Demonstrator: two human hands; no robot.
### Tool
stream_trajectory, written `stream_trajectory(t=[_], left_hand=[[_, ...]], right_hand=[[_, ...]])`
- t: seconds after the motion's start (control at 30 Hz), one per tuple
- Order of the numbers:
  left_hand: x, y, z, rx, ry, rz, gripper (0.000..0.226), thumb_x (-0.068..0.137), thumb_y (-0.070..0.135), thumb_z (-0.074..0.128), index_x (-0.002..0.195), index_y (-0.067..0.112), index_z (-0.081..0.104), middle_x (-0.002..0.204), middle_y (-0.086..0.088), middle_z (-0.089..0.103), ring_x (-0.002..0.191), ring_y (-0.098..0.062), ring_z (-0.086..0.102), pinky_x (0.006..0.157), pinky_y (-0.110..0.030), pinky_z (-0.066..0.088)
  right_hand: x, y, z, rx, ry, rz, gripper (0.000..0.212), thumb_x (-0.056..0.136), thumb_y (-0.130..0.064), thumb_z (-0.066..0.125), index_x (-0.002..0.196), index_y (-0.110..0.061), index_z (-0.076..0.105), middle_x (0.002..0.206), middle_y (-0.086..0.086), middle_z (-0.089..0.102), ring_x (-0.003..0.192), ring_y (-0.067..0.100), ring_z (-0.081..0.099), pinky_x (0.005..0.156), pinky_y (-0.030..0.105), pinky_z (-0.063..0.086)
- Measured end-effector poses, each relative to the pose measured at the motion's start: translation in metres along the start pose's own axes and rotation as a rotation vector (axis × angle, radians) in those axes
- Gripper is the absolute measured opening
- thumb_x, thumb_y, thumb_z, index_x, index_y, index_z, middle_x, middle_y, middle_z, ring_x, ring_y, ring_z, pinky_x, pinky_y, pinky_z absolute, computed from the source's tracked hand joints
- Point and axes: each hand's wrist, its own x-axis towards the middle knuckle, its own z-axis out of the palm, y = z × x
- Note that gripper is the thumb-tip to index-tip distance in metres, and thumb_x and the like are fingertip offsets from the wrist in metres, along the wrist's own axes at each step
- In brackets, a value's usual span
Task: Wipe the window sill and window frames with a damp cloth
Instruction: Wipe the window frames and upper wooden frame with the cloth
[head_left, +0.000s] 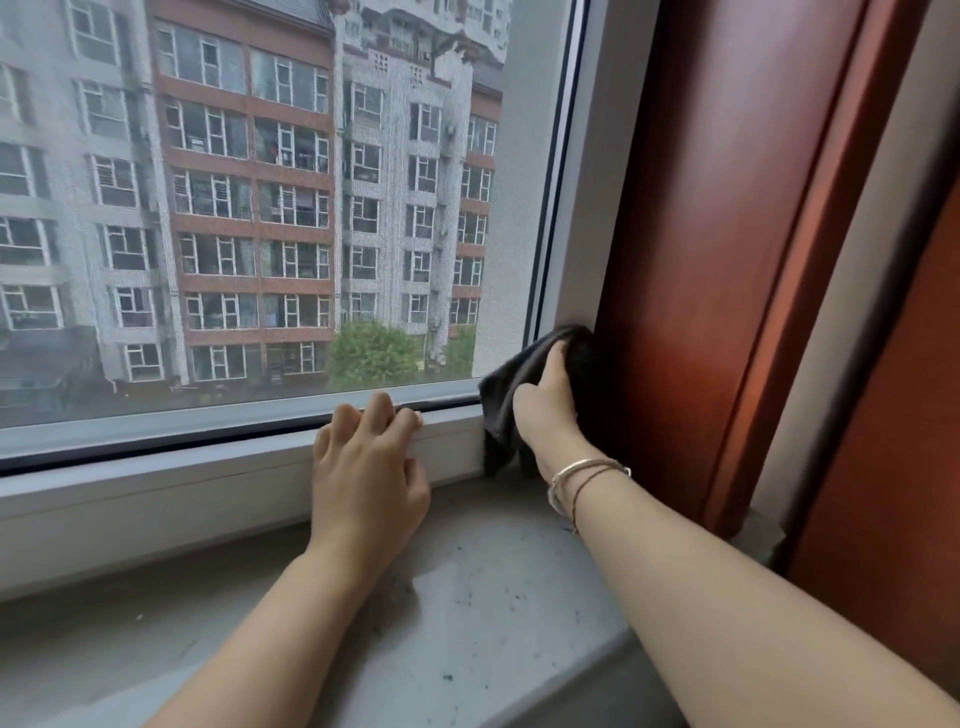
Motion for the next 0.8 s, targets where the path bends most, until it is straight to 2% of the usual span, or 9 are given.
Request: stream_trajectory(t=[0.1,0.2,0.27,0.33,0.43,0.53,0.67,0.73,0.8], left_hand=[[0.0,0.001,-0.004,0.008,-0.028,0.005,0.029,0.067,0.013,0.057,0.095,0.018,0.064,0.095,0.002,0.052,0.092,-0.024,0.04,0.08,-0.04,0.04],[0.001,0.001,-0.007,0.035,-0.051,0.029,0.033,0.065,0.011,0.064,0.097,0.018,0.064,0.096,0.002,0.053,0.093,-0.025,0.043,0.081,-0.04,0.042],[0.001,0.002,-0.009,0.048,-0.06,0.041,0.034,0.063,0.01,0.065,0.095,0.018,0.064,0.095,0.003,0.054,0.091,-0.026,0.045,0.08,-0.04,0.044],[0.002,0.002,-0.01,0.071,-0.066,0.056,0.034,0.06,0.01,0.066,0.094,0.018,0.065,0.094,0.002,0.055,0.088,-0.027,0.047,0.077,-0.039,0.046],[0.005,0.004,-0.01,0.112,-0.093,0.084,0.034,0.056,0.012,0.066,0.089,0.016,0.064,0.092,0.0,0.057,0.085,-0.029,0.05,0.07,-0.039,0.048],[0.007,0.01,-0.014,0.135,-0.125,0.092,0.032,0.052,0.012,0.068,0.084,0.015,0.064,0.091,0.0,0.058,0.082,-0.028,0.052,0.067,-0.037,0.049],[0.007,0.011,-0.017,0.154,-0.131,0.128,0.027,0.054,0.016,0.057,0.081,0.015,0.062,0.09,0.0,0.058,0.08,-0.028,0.052,0.065,-0.035,0.05],[0.007,0.01,-0.017,0.16,-0.129,0.136,0.027,0.055,0.017,0.056,0.081,0.016,0.062,0.089,0.001,0.057,0.08,-0.027,0.051,0.065,-0.036,0.05],[0.008,0.011,-0.017,0.158,-0.141,0.146,0.027,0.054,0.016,0.064,0.081,0.016,0.062,0.089,0.001,0.057,0.08,-0.026,0.051,0.065,-0.036,0.05]], right_hand=[[-0.001,0.023,0.002,-0.093,-0.01,0.075,0.075,0.095,0.001,0.034,0.151,-0.027,-0.007,0.159,0.007,0.002,0.145,0.027,0.011,0.115,0.038,0.01],[-0.015,0.051,0.007,-0.06,-0.02,0.156,0.077,0.093,0.005,0.036,0.151,-0.021,-0.007,0.159,0.009,0.002,0.145,0.026,0.01,0.114,0.031,0.008],[-0.011,0.05,0.007,-0.045,0.018,0.096,0.076,0.092,0.005,0.036,0.152,-0.021,-0.002,0.158,0.009,0.01,0.144,0.026,0.015,0.114,0.029,0.011],[0.006,0.034,0.002,-0.08,0.047,-0.031,0.071,0.094,0.002,0.035,0.152,-0.023,0.002,0.157,0.01,0.016,0.142,0.027,0.02,0.115,0.032,0.013],[0.033,0.013,-0.013,-0.137,0.042,-0.141,0.068,0.097,-0.005,0.035,0.152,-0.028,0.002,0.158,0.01,0.012,0.143,0.027,0.019,0.117,0.041,0.015],[0.032,0.032,-0.025,-0.181,0.015,-0.134,0.073,0.094,-0.002,0.036,0.151,-0.033,0.002,0.158,0.009,0.013,0.141,0.028,0.024,0.116,0.035,0.019],[0.013,0.07,-0.021,-0.249,0.035,-0.119,0.074,0.092,0.002,0.037,0.152,-0.023,0.002,0.156,0.014,0.021,0.138,0.031,0.03,0.112,0.031,0.023],[0.017,0.063,-0.019,-0.246,0.063,-0.178,0.069,0.093,0.001,0.038,0.152,-0.019,0.007,0.154,0.016,0.025,0.139,0.03,0.028,0.111,0.028,0.019],[0.031,0.041,-0.022,-0.285,0.112,-0.294,0.068,0.094,-0.001,0.038,0.152,-0.019,0.009,0.154,0.014,0.024,0.141,0.028,0.024,0.112,0.026,0.015]])
